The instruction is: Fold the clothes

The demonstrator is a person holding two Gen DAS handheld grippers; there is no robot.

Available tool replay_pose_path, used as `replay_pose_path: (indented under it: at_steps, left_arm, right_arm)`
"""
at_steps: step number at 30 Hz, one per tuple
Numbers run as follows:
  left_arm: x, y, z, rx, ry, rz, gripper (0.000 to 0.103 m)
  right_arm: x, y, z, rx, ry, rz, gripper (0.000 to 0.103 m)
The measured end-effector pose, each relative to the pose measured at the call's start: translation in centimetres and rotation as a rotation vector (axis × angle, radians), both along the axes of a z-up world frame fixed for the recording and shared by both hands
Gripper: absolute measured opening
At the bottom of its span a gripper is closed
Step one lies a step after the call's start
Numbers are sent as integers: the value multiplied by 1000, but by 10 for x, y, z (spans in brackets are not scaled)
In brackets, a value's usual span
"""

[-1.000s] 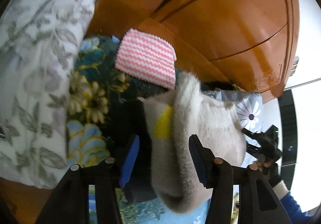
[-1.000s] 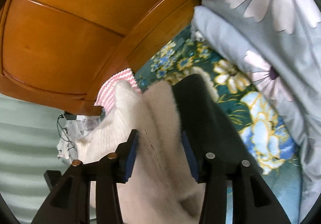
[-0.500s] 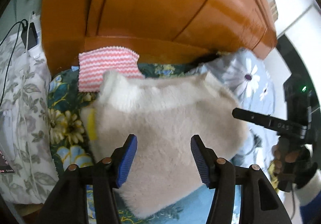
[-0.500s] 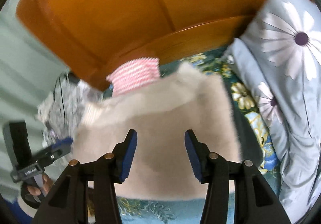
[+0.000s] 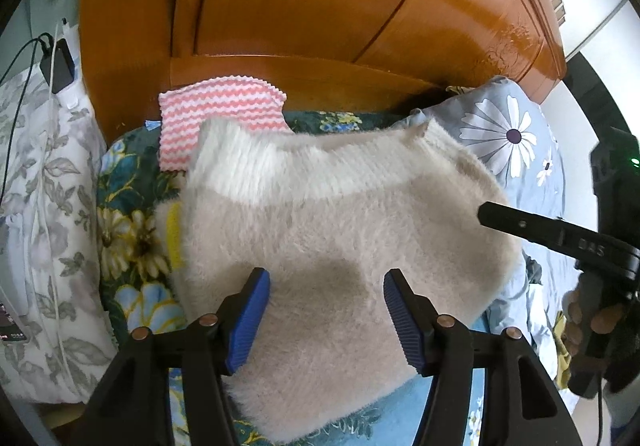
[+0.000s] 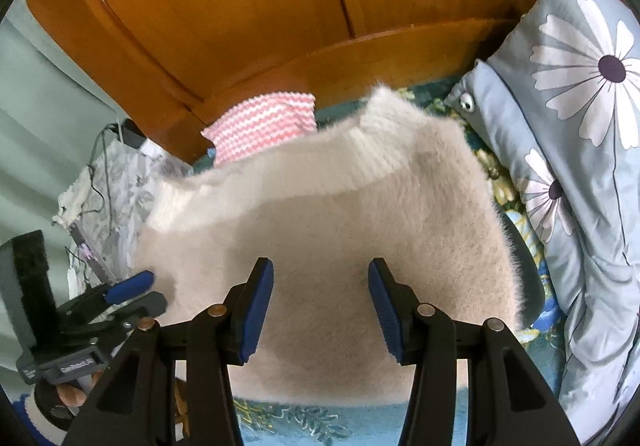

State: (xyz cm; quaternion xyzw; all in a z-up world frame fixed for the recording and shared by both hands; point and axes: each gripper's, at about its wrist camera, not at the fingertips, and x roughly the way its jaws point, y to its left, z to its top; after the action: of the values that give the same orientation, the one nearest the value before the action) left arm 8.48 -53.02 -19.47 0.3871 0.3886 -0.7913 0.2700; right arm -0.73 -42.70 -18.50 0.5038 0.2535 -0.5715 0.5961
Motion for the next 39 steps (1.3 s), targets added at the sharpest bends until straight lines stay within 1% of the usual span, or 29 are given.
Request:
replay_pose_path:
  at_steps: [2, 6, 7, 8, 10, 11, 14, 15, 16, 20, 27, 32, 39]
  left_arm:
    - [0, 4, 3, -11, -4, -4, 67]
    - [2, 15, 10, -29, -6, -11, 72]
    - [3, 18, 11, -30, -5, -12, 75]
    - [4, 22, 13, -35, -3, -15, 76]
    - [5, 30, 17, -44, -1, -23, 81]
    - [6, 34, 18, -49, -1, -29, 82]
    - [8, 46, 24, -66, 16, -46, 88]
    - [9, 50, 26, -72, 21, -52, 94]
    - [10, 55, 28, -78, 27, -58, 103]
    - [16, 69, 38, -108, 51, -57, 103]
    - [27, 94, 55, -162, 93, -55, 103]
    - [26, 109, 48, -187, 6, -41, 103]
    - [26, 129, 37, -218, -112, -23, 103]
  right_arm:
    - [4, 8, 7, -17, 15, -8, 55]
    - [12, 30, 15, -35, 17, -25, 56]
    - [13, 37, 15, -35, 12, -33, 58]
    - [15, 43, 16, -35, 7, -41, 66]
    - [19, 57, 15, -33, -6, -59, 78]
    - [21, 66, 15, -33, -13, -70, 79]
    - [24, 83, 8, -8, -23, -93, 80]
    - [25, 89, 6, 1, -27, -100, 81]
    - [27, 94, 4, 10, -20, -107, 81]
    - [32, 110, 2, 19, -5, -114, 81]
    - [43, 133, 2, 15, 65, -115, 81]
    - [54, 149, 1, 6, 122, -108, 81]
    - [64, 165, -11, 35, 146, -105, 81]
